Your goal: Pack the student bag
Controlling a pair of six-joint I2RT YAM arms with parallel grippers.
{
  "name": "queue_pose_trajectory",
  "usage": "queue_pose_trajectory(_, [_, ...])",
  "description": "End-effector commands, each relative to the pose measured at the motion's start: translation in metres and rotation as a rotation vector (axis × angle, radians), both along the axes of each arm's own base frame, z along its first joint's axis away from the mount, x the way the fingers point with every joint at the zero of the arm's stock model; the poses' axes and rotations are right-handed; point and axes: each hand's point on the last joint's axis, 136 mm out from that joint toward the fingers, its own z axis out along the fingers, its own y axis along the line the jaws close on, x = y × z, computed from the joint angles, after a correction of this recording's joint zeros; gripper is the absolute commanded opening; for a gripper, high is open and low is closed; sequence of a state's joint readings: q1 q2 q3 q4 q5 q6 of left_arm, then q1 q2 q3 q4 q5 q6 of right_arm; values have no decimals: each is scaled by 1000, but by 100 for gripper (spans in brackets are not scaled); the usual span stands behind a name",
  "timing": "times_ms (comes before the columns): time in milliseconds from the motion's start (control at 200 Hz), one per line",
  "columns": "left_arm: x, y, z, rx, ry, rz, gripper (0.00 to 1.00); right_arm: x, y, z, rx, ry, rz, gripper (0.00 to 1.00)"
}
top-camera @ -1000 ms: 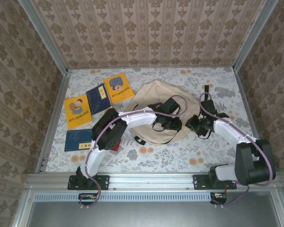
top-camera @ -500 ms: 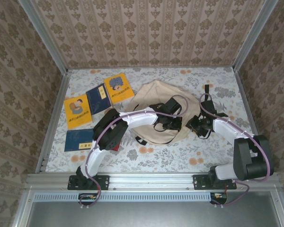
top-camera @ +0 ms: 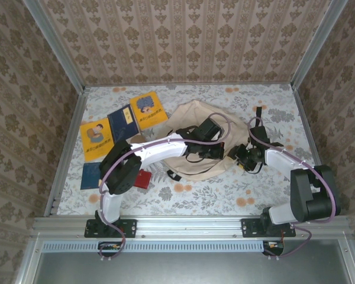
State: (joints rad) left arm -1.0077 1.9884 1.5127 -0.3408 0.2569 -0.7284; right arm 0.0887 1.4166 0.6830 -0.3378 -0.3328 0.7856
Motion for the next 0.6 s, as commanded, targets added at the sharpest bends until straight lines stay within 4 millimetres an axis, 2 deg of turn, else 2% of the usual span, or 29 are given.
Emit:
queue_pose_trajectory(0, [-2, 7, 4, 18, -31, -12, 0, 3, 7, 4, 61, -18, -9, 57])
queue_pose_trajectory(115, [-1, 9, -1, 29, -28, -4, 0, 4, 13, 1, 105, -10, -17, 52])
queue_pose_trajectory(350, [5, 21, -13, 68, -2, 33, 0, 5, 10, -7, 93, -5, -40, 29])
queue_pose_trajectory(520, [5, 40, -20, 115, 10, 44, 0, 8, -5, -4, 10, -28, -67, 17])
queue_pose_trajectory(595, [0, 43, -13, 104, 14, 20, 0, 11, -8, -4, -12, -35, -71, 12])
